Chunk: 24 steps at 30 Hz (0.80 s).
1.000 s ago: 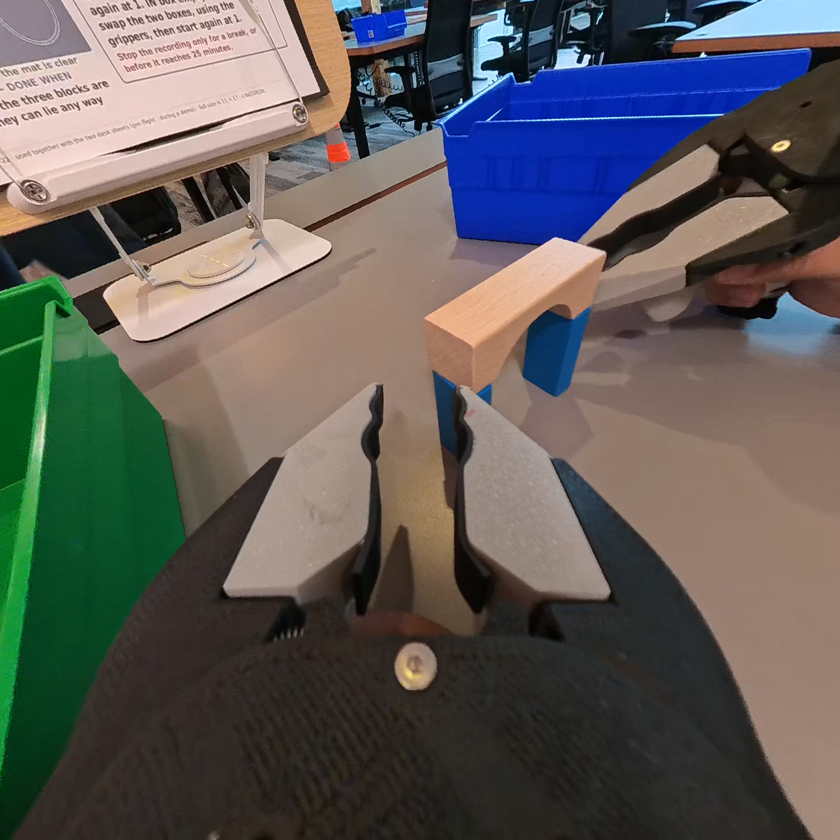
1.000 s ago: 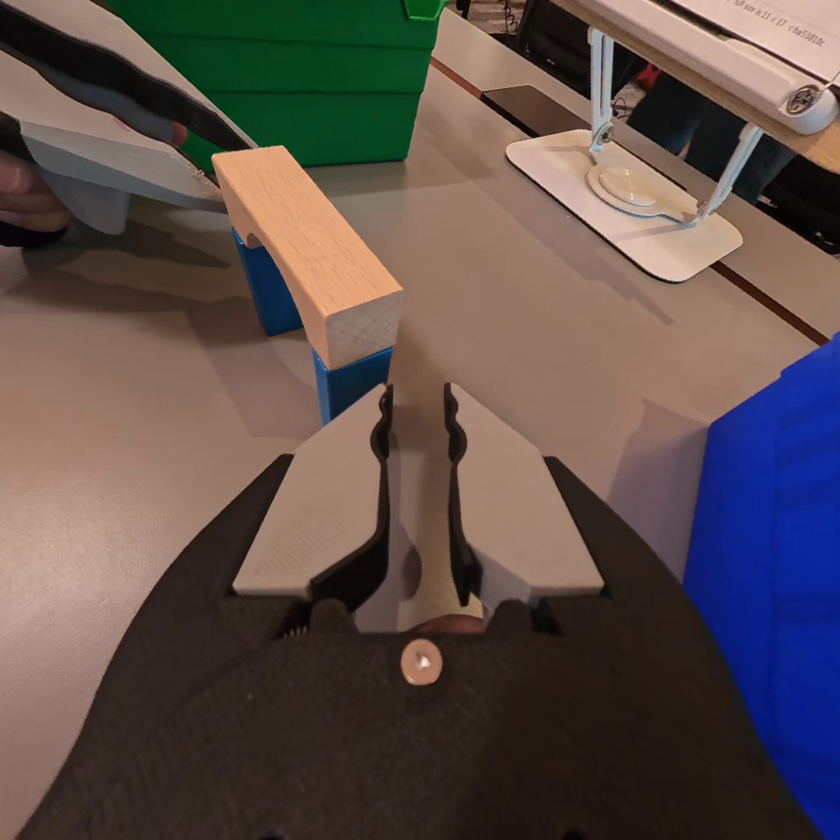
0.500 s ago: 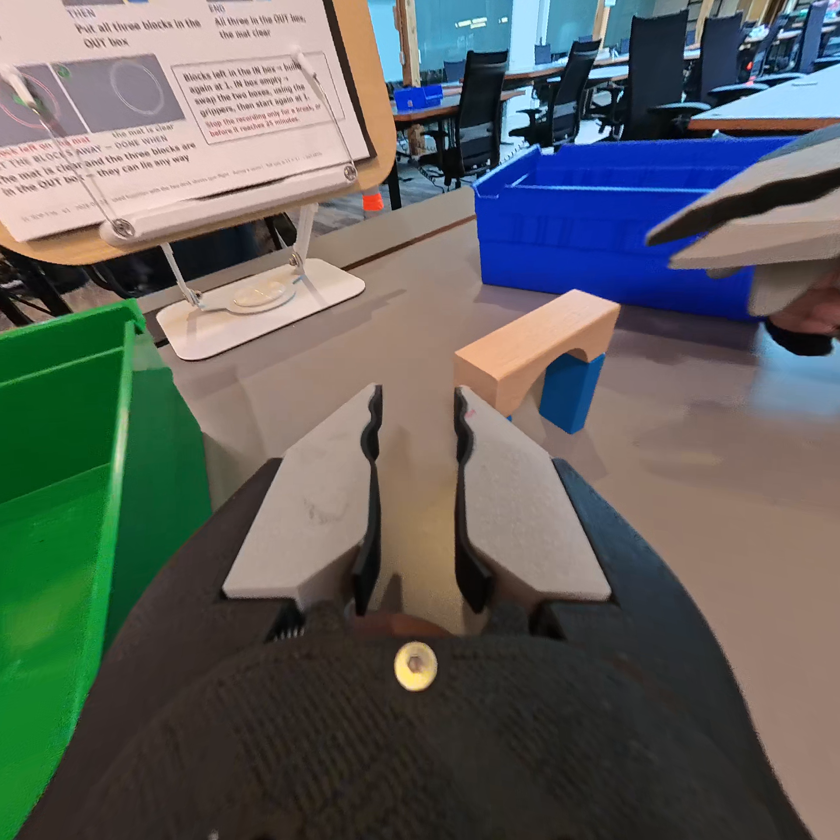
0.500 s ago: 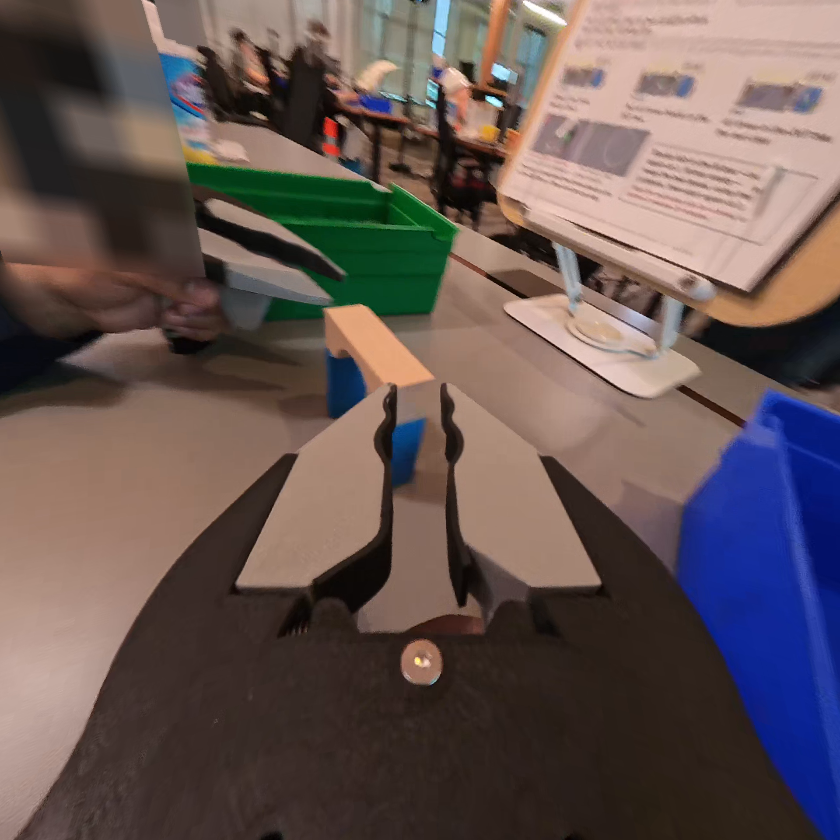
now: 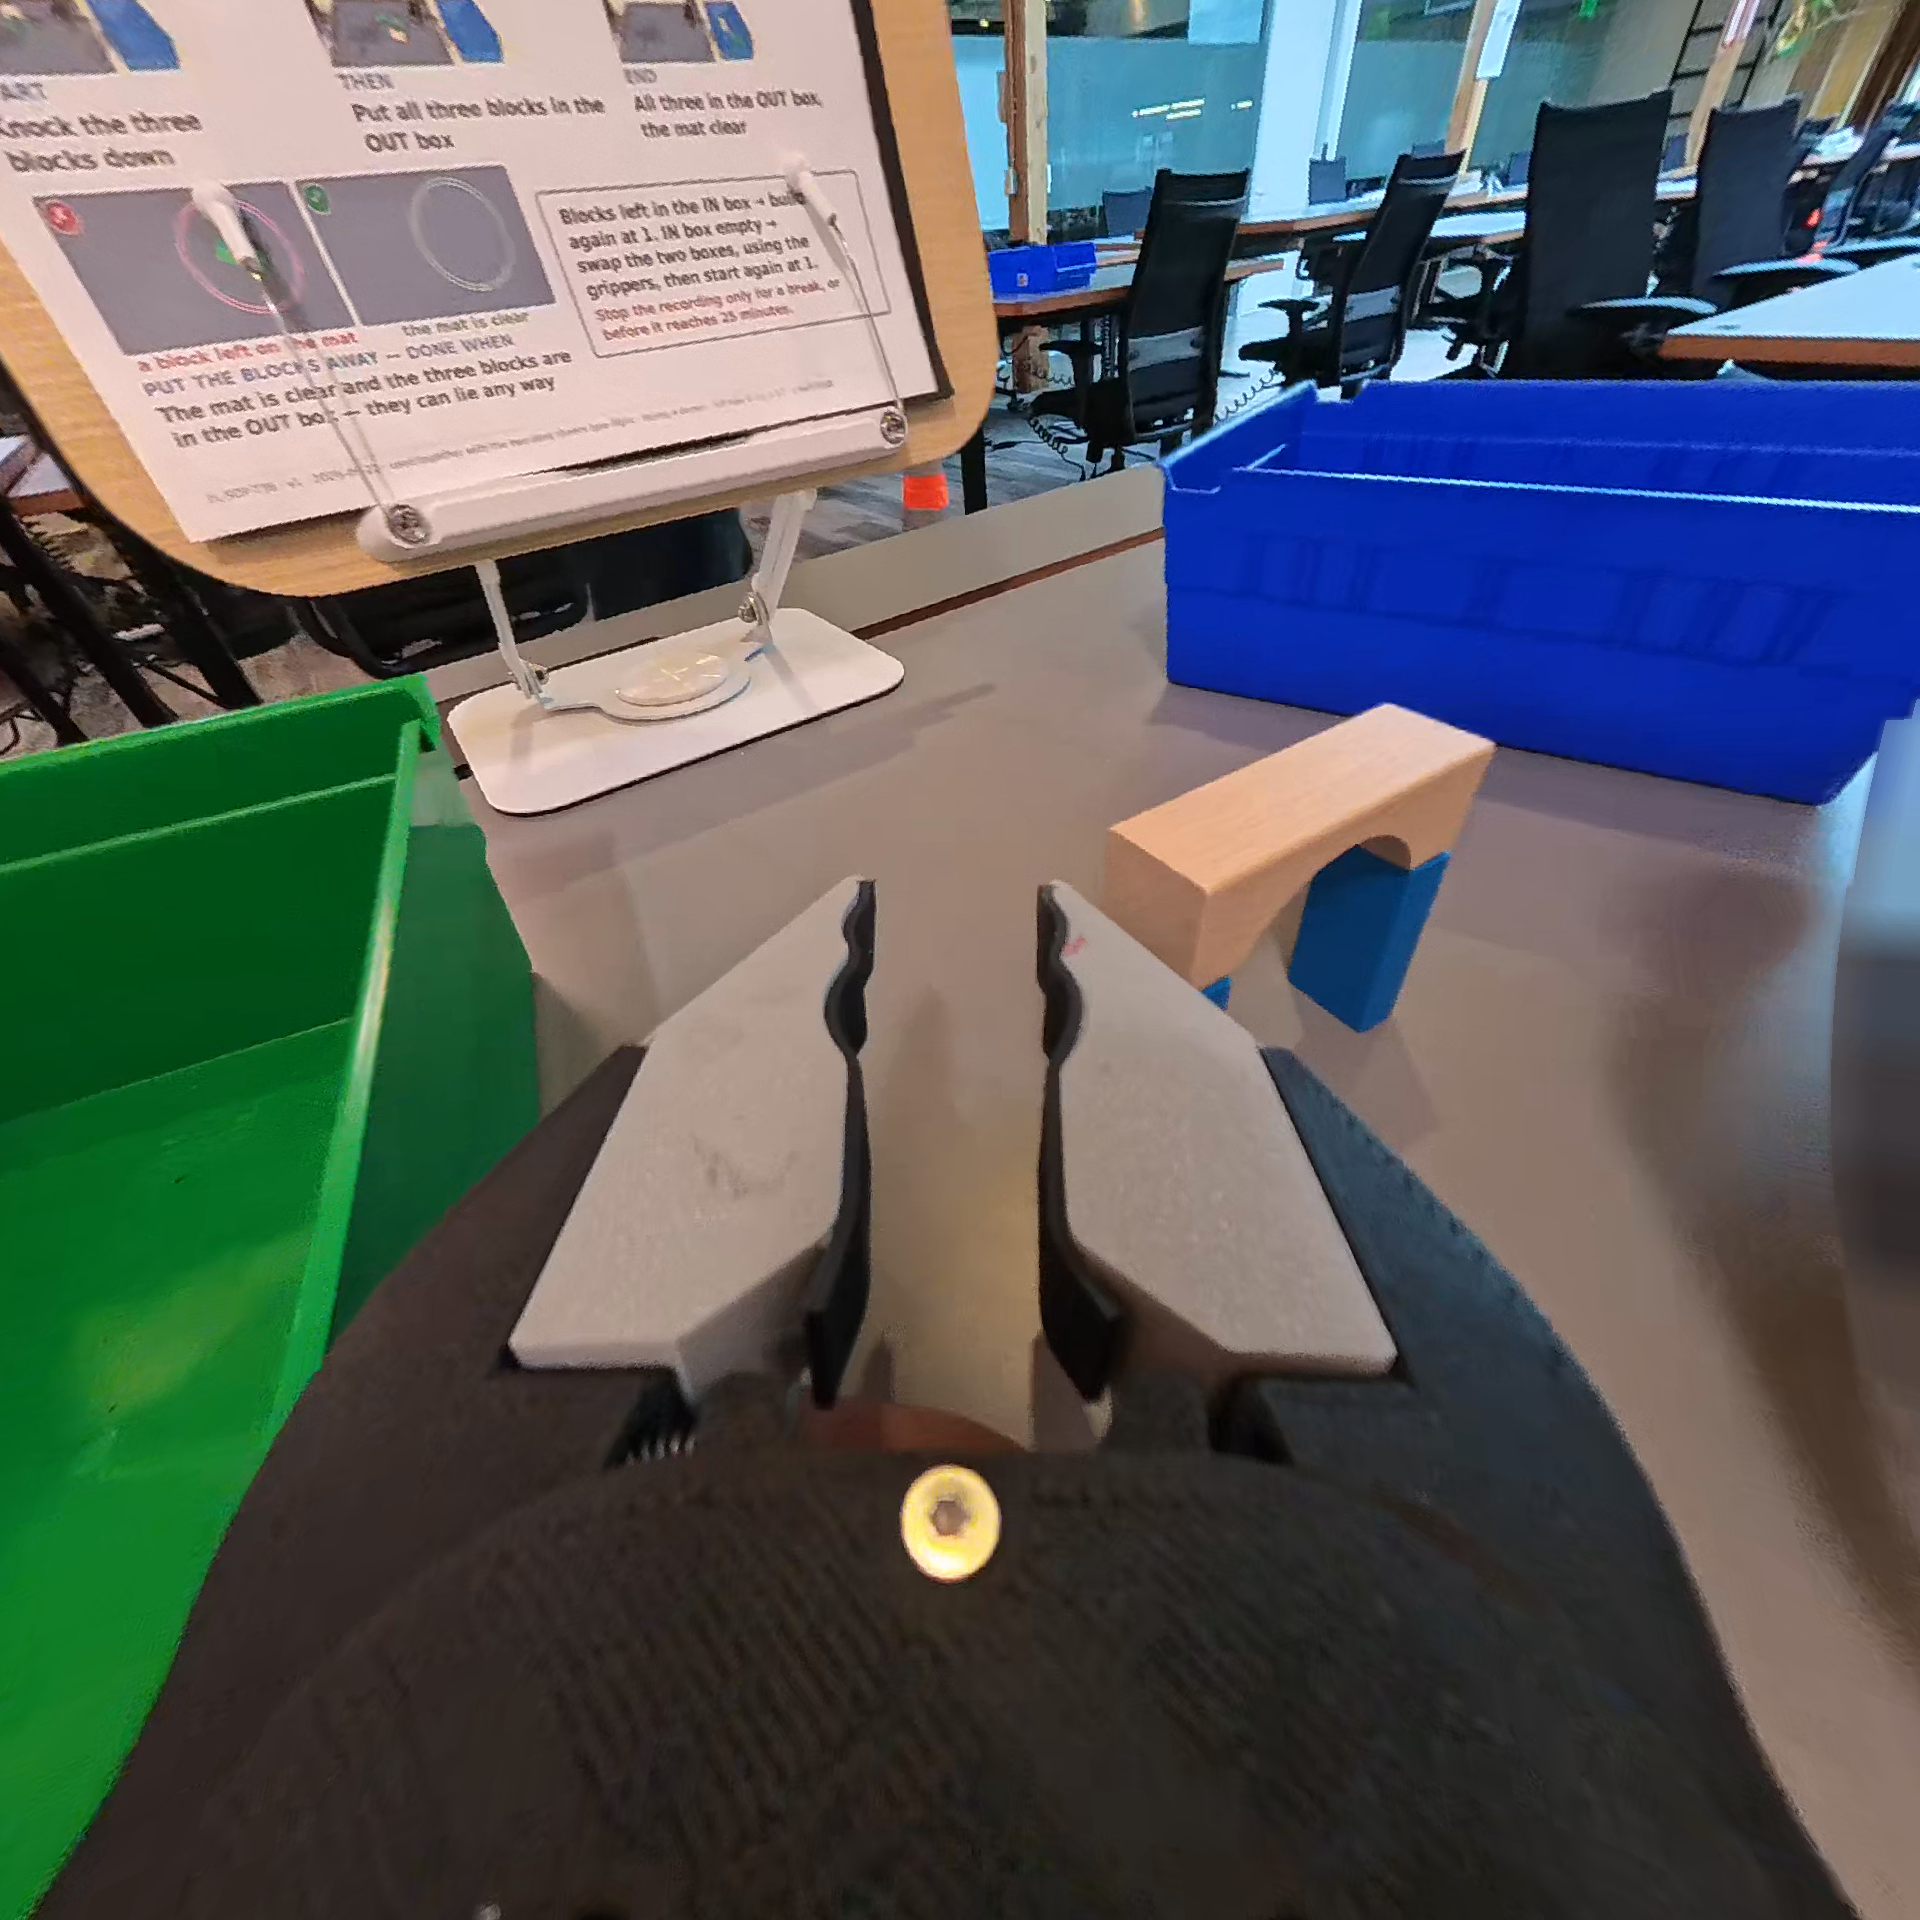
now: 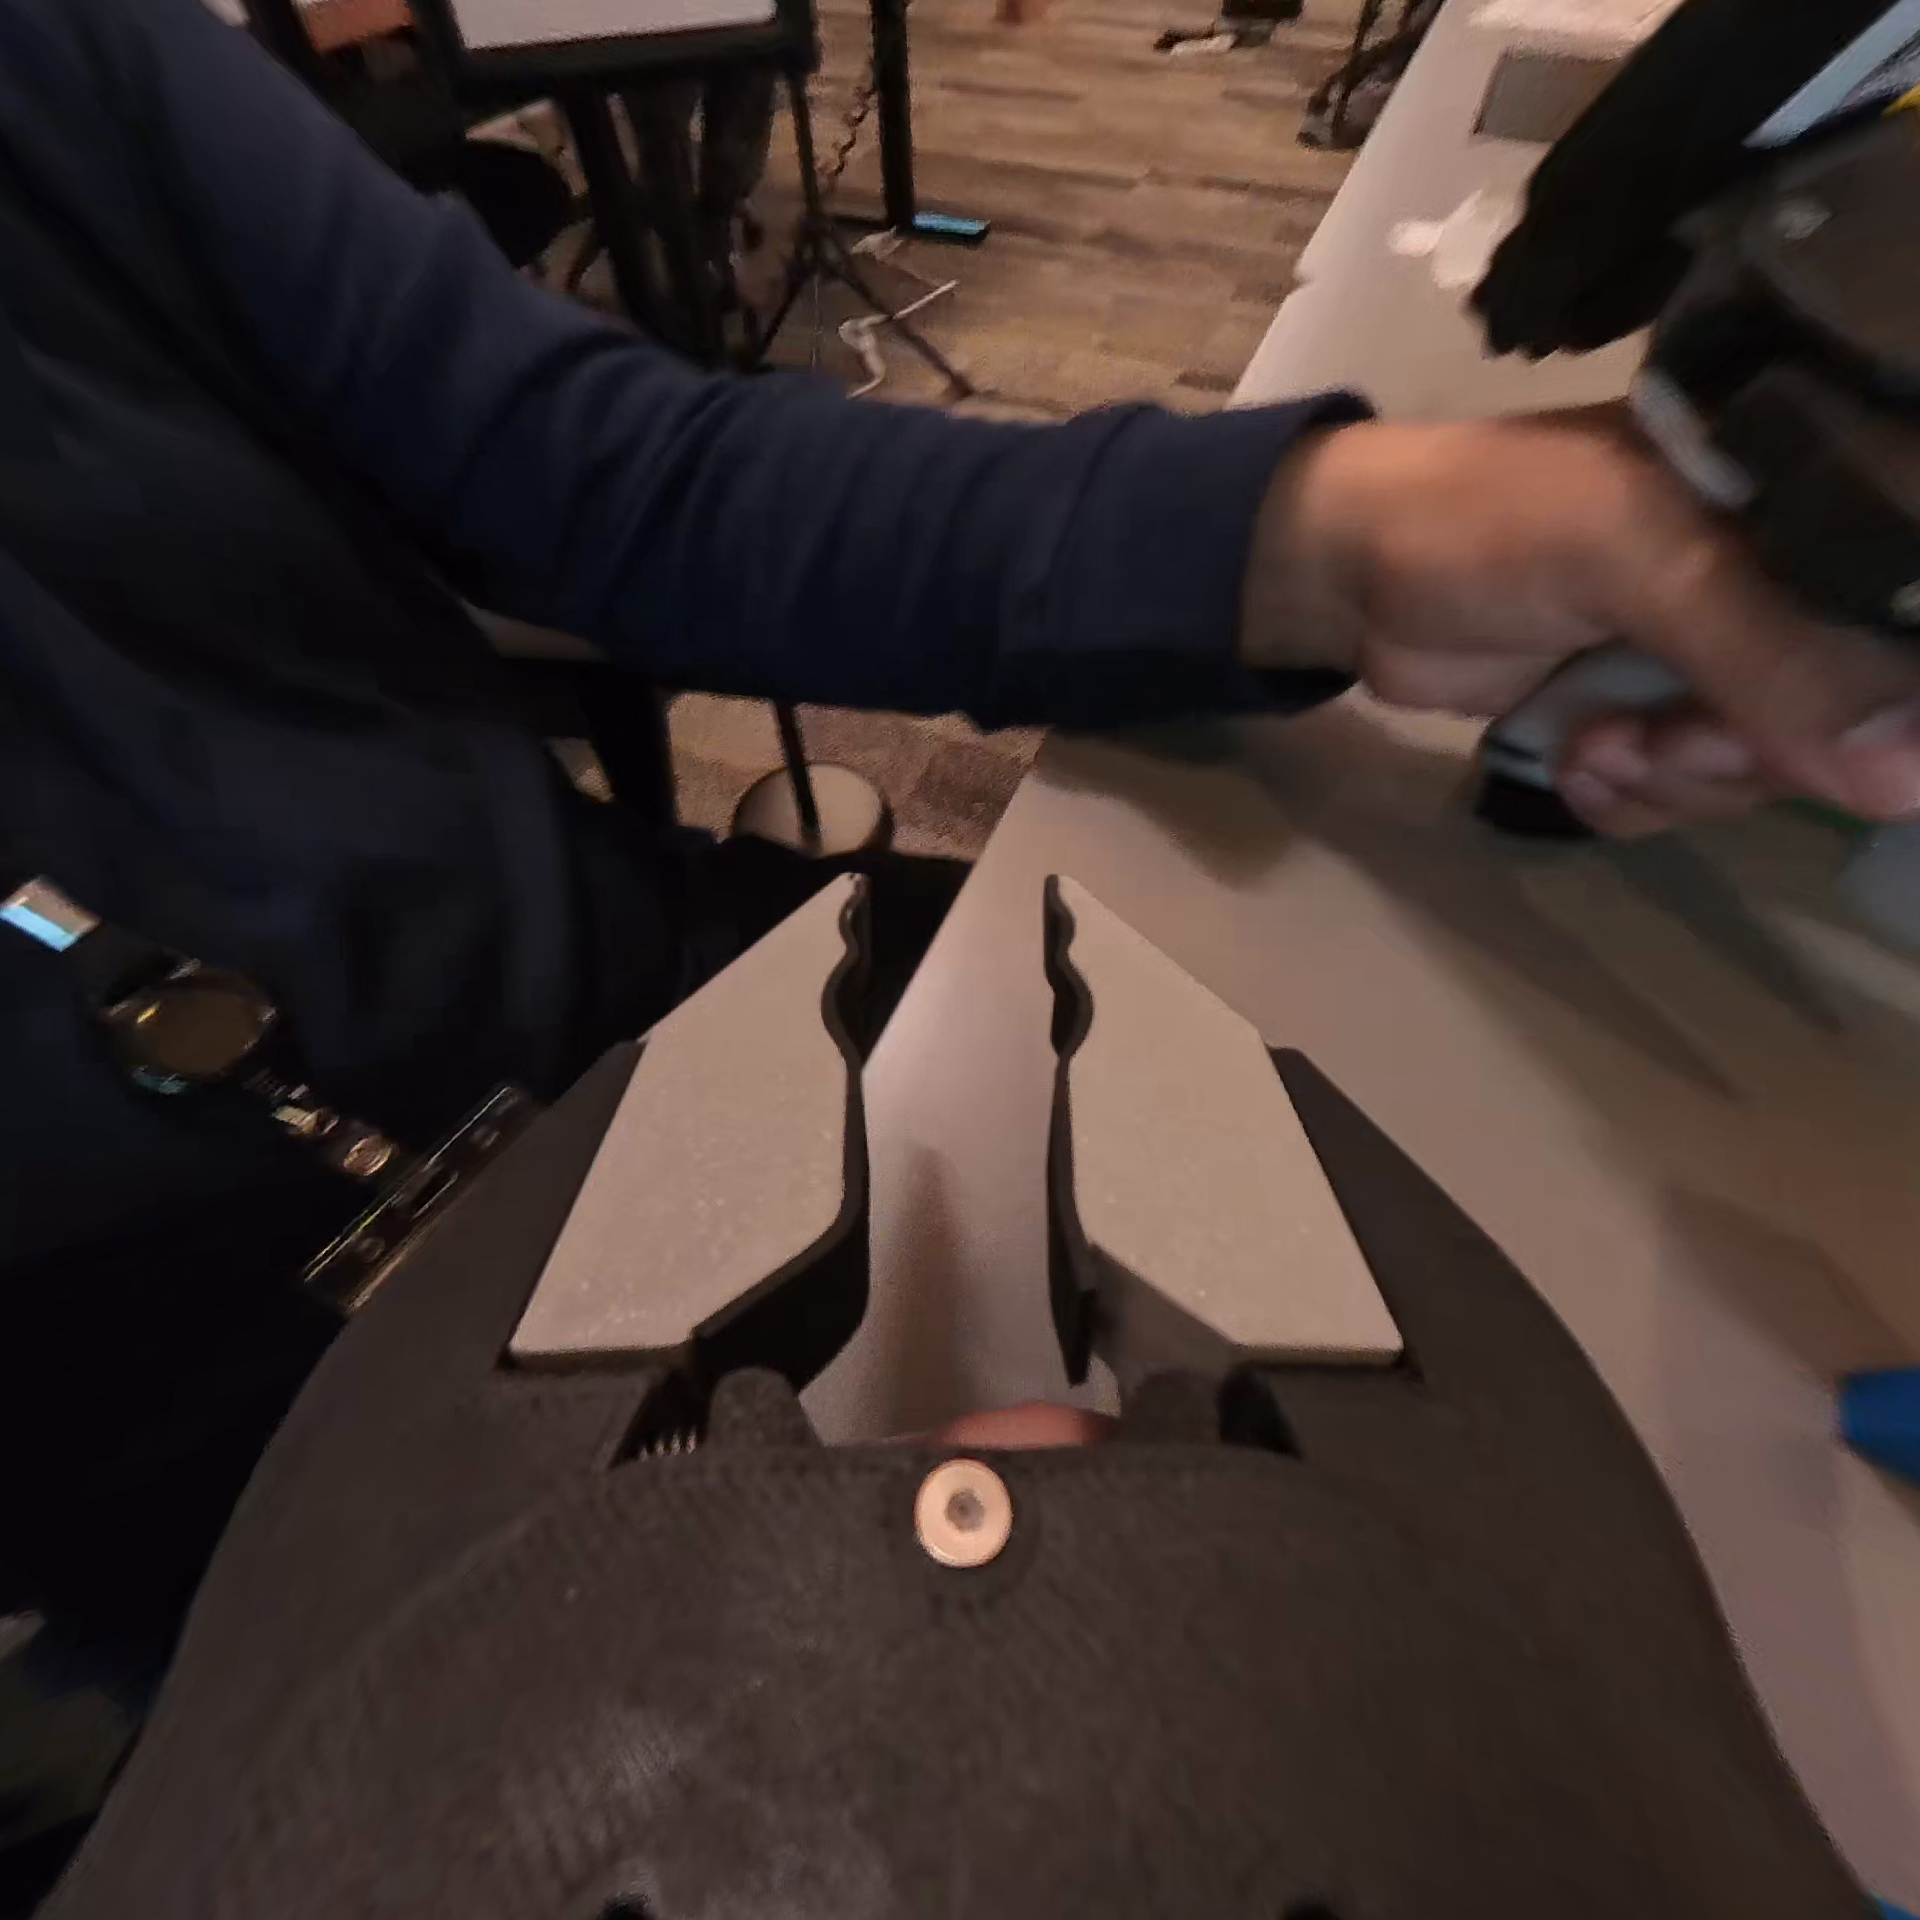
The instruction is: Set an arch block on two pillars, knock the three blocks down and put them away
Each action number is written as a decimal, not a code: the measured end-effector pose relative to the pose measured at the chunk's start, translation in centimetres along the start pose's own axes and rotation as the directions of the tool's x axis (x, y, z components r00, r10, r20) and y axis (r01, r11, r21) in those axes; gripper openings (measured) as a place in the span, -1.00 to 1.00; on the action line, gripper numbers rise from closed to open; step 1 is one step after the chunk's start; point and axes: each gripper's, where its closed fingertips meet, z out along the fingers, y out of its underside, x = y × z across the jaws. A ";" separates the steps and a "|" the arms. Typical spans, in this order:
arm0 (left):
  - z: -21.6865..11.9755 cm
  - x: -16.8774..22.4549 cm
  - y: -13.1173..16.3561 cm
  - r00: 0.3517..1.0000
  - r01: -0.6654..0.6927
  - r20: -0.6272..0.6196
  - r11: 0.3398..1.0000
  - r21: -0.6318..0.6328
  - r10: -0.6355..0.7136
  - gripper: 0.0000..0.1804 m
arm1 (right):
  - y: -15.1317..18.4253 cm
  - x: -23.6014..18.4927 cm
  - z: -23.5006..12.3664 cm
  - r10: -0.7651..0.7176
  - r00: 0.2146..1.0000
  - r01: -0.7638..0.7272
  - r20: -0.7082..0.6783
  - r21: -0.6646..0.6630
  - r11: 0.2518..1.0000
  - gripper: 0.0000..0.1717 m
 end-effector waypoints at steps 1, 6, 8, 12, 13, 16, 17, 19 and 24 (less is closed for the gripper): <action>0.0 -0.1 0.0 1.000 0.008 0.003 1.000 0.002 -0.008 -0.68 | -0.6 0.9 0.1 -0.002 0.999 0.003 -0.032 0.018 1.000 -0.62; -0.1 -0.7 -0.1 0.999 0.037 0.021 0.999 0.002 -0.037 -0.68 | 1.3 7.5 -0.6 0.119 0.953 -0.127 -0.279 -0.010 0.992 -0.61; -0.1 -0.8 0.0 0.999 0.043 0.021 0.999 0.000 -0.043 -0.68 | 7.1 15.8 -6.7 0.138 0.643 -0.339 -0.753 -0.118 0.934 -0.70; -0.1 -0.7 0.0 0.999 0.046 0.017 0.999 0.000 -0.046 -0.68 | 9.3 16.1 -10.1 0.363 0.534 -0.512 -0.764 0.049 0.857 -0.72; -0.1 -0.7 0.1 0.999 0.045 0.017 0.999 -0.002 -0.045 -0.68 | 8.5 15.5 -10.2 0.405 0.554 -0.496 -0.728 0.103 0.862 -0.72; 0.0 -0.7 0.3 0.999 0.040 0.020 0.999 -0.013 -0.040 -0.68 | 8.2 15.0 -12.4 0.391 0.529 -0.453 -0.753 0.139 0.881 -0.71; 0.0 -0.7 0.4 0.999 0.038 0.021 0.999 -0.018 -0.038 -0.68 | 8.0 14.9 -13.0 0.380 0.522 -0.435 -0.763 0.145 0.889 -0.72; 0.1 -0.6 0.6 0.999 0.035 0.021 0.999 -0.029 -0.034 -0.68 | 7.8 14.8 -14.0 0.382 0.504 -0.414 -0.774 0.172 0.894 -0.72; 0.5 -0.3 1.8 1.000 0.021 0.010 0.996 -0.088 -0.021 -0.68 | 6.0 14.8 -16.4 0.414 0.460 -0.329 -0.786 0.282 0.901 -0.77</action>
